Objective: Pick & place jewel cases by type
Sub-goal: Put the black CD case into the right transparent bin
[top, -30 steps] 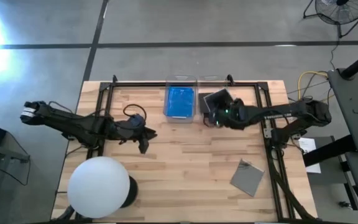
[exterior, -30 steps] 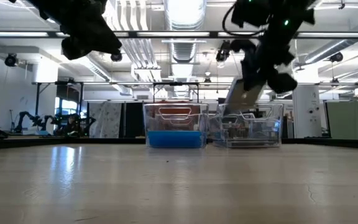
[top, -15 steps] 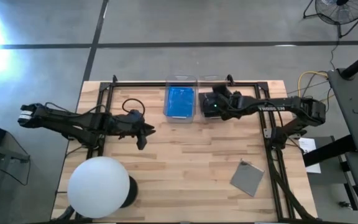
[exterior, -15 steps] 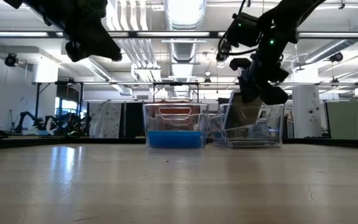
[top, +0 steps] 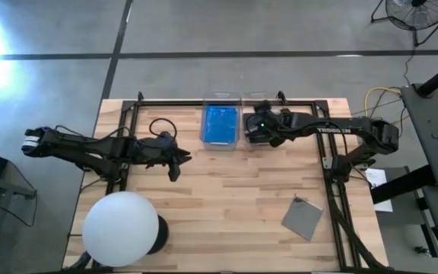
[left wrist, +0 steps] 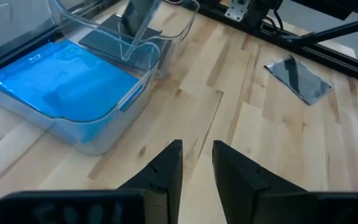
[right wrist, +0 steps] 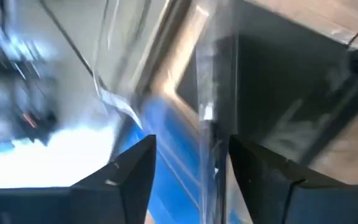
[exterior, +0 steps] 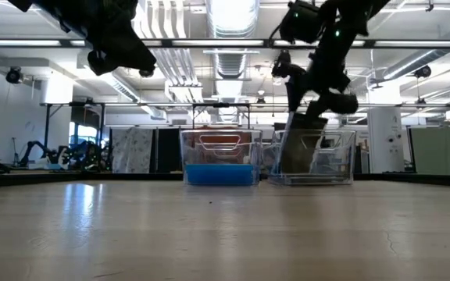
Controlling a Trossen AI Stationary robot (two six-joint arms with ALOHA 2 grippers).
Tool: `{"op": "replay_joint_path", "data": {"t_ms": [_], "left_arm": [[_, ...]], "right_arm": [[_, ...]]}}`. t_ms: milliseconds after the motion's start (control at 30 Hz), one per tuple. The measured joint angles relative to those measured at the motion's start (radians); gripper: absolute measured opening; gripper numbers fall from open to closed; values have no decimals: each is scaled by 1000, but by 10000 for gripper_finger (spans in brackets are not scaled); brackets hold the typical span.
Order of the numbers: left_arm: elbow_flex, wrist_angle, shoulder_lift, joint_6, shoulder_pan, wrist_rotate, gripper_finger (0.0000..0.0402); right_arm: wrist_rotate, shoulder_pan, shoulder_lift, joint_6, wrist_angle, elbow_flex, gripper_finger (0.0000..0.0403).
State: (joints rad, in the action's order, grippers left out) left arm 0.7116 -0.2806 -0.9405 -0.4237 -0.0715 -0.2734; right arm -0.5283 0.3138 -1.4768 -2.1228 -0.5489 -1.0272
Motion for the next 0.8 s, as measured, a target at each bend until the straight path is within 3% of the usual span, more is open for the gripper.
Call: {"op": "replay_joint_path", "data": {"t_ms": [100,267,467,567,800], "left_arm": [[0,0,0,-16,0,-1,71],[0,1,0,-27,0,-1,71],[0,3,0,-56,0,-2,71],[0,6,0,-79,0,-2,71],[0,37,0,-108,0,-2,71]], "right_arm": [[73,-31,10,155,-104,-65,217],[98,-142,16,226,-338,-189,226],[200,-331,31,375,-630,-325,226],[267,-451,36,376,-735,-355,226],[473,-742,15,285,-738,-292,226]]}}
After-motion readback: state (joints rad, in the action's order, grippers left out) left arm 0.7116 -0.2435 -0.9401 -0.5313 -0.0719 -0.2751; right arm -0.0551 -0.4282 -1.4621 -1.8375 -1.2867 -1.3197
